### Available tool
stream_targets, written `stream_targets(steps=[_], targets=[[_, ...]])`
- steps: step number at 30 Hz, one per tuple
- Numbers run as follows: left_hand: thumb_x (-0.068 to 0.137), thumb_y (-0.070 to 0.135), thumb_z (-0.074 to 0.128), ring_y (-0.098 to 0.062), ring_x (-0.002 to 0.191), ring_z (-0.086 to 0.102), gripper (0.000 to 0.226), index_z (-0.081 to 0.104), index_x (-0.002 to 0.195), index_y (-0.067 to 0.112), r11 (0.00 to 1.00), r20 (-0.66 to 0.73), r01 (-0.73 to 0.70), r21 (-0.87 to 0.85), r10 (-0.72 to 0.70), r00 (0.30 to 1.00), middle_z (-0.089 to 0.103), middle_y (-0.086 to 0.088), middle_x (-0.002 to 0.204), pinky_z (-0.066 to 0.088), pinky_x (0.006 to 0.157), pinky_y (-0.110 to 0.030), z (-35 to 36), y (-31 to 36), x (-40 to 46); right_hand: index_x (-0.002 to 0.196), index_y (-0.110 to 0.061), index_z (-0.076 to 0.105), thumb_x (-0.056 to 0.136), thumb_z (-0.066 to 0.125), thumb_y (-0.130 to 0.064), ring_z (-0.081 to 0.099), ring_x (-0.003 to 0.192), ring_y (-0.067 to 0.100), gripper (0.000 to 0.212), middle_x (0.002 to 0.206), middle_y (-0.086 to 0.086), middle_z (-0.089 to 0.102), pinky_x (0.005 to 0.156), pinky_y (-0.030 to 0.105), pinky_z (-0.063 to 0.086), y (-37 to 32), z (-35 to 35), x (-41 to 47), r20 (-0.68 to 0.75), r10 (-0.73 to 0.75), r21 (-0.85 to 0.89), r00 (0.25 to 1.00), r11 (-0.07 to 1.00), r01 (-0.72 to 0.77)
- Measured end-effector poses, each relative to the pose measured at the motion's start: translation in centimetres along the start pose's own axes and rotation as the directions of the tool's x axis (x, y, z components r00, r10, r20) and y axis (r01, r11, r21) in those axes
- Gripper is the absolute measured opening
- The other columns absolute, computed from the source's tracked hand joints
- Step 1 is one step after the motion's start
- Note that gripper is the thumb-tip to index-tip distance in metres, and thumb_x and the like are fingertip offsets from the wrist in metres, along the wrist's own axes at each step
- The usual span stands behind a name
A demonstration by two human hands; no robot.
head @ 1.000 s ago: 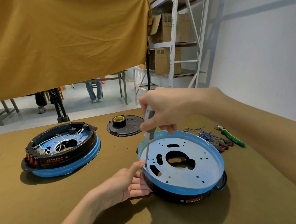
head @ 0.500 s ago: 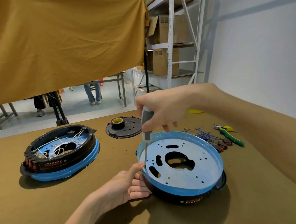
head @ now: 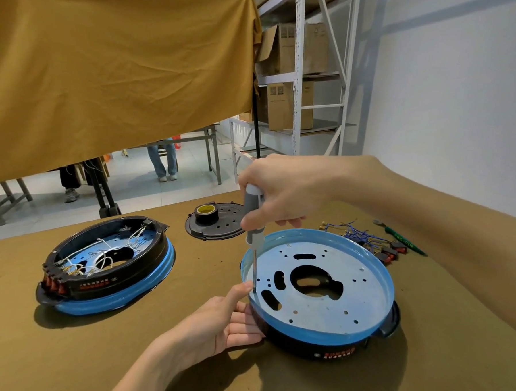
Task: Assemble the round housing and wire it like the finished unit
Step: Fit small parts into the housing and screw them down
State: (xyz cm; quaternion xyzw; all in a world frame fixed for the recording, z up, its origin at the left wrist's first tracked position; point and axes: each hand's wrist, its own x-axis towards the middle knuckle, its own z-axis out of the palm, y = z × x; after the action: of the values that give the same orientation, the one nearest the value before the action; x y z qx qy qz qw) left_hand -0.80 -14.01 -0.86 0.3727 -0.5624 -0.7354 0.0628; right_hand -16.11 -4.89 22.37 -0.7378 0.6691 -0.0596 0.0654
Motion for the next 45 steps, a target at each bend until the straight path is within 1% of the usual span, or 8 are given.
stream_targets(steps=[4, 10, 14, 19, 26, 31, 39, 45], targets=[[0.047, 0.07, 0.082, -0.031, 0.093, 0.077, 0.101, 0.061, 0.117, -0.001, 1.0, -0.007, 0.008, -0.002, -0.008, 1.0, 0.077, -0.022, 0.103, 0.062, 0.069, -0.032, -0.1, -0.1, 0.3, 0.082, -0.017, 0.059, 0.094, 0.071, -0.039, 0.06, 0.038, 0.012, 0.028, 0.053, -0.002, 0.064, 0.04, 0.021, 0.046, 0.0, 0.2, 0.2, -0.015, 0.002, -0.004, 1.0, 1.0, -0.002], [0.05, 0.068, 0.083, -0.031, 0.092, 0.077, 0.099, 0.06, 0.118, -0.001, 1.0, 0.009, 0.008, -0.01, -0.007, 1.0, 0.076, -0.023, 0.103, 0.063, 0.07, -0.032, -0.3, -0.1, 0.4, 0.085, -0.014, 0.057, 0.095, 0.07, -0.036, 0.061, 0.04, 0.012, 0.027, 0.059, 0.002, 0.067, 0.04, 0.021, 0.046, 0.2, 0.3, 0.2, -0.017, 0.001, 0.043, 1.0, 0.999, 0.0], [0.05, 0.065, 0.08, -0.03, 0.088, 0.078, 0.095, 0.061, 0.116, -0.002, 1.0, 0.005, -0.001, -0.009, 0.001, 1.0, 0.077, -0.023, 0.101, 0.063, 0.067, -0.032, -0.2, -0.1, 0.5, 0.083, -0.02, 0.053, 0.095, 0.071, -0.036, 0.061, 0.041, 0.013, 0.027, 0.059, 0.003, 0.067, 0.042, 0.022, 0.048, 0.3, 0.4, 0.1, -0.019, 0.007, 0.066, 1.0, 0.998, -0.005], [0.053, 0.063, 0.079, -0.03, 0.086, 0.078, 0.092, 0.061, 0.114, -0.002, 1.0, 0.012, -0.007, -0.019, 0.007, 1.0, 0.076, -0.024, 0.1, 0.062, 0.066, -0.032, -0.3, -0.1, 0.5, 0.087, -0.013, 0.057, 0.095, 0.07, -0.036, 0.06, 0.04, 0.012, 0.027, 0.058, 0.002, 0.068, 0.041, 0.021, 0.047, 0.1, 0.5, 0.2, -0.017, 0.015, 0.04, 1.0, 0.999, -0.015], [0.051, 0.067, 0.084, -0.032, 0.089, 0.077, 0.099, 0.06, 0.117, -0.003, 1.0, 0.013, -0.008, -0.02, 0.008, 1.0, 0.076, -0.025, 0.102, 0.063, 0.068, -0.033, -0.6, -0.4, 0.8, 0.091, -0.008, 0.06, 0.095, 0.07, -0.035, 0.06, 0.04, 0.012, 0.029, 0.06, 0.006, 0.07, 0.041, 0.021, 0.046, -0.2, 0.6, 0.2, -0.023, 0.025, 0.037, 0.999, 0.999, -0.024], [0.041, 0.068, 0.095, -0.034, 0.092, 0.077, 0.11, 0.06, 0.117, -0.003, 1.0, 0.017, 0.003, -0.02, -0.003, 1.0, 0.075, -0.026, 0.104, 0.063, 0.071, -0.035, -1.0, -0.6, 1.2, 0.091, -0.009, 0.059, 0.095, 0.069, -0.036, 0.059, 0.04, 0.013, 0.029, 0.06, 0.006, 0.071, 0.04, 0.021, 0.045, -0.2, 0.6, 0.1, -0.02, 0.037, 0.021, 0.999, 0.999, -0.037], [0.04, 0.068, 0.095, -0.035, 0.095, 0.076, 0.112, 0.059, 0.119, -0.003, 1.0, 0.011, 0.01, -0.019, -0.01, 1.0, 0.075, -0.026, 0.106, 0.063, 0.072, -0.035, -1.1, -0.8, 1.3, 0.091, -0.009, 0.059, 0.096, 0.068, -0.037, 0.059, 0.04, 0.013, 0.03, 0.058, 0.004, 0.069, 0.042, 0.022, 0.047, -0.4, 0.6, 0.1, -0.016, 0.046, 0.0, 0.999, 0.999, -0.046], [0.037, 0.068, 0.096, -0.035, 0.094, 0.076, 0.114, 0.06, 0.118, -0.004, 1.0, 0.016, 0.012, -0.027, -0.011, 1.0, 0.075, -0.026, 0.105, 0.063, 0.07, -0.035, -0.8, -0.5, 1.0, 0.093, -0.009, 0.058, 0.096, 0.068, -0.036, 0.057, 0.037, 0.012, 0.029, 0.054, 0.003, 0.067, 0.039, 0.019, 0.044, -0.2, 0.6, -0.1, -0.015, 0.056, 0.016, 0.998, 0.998, -0.056]])
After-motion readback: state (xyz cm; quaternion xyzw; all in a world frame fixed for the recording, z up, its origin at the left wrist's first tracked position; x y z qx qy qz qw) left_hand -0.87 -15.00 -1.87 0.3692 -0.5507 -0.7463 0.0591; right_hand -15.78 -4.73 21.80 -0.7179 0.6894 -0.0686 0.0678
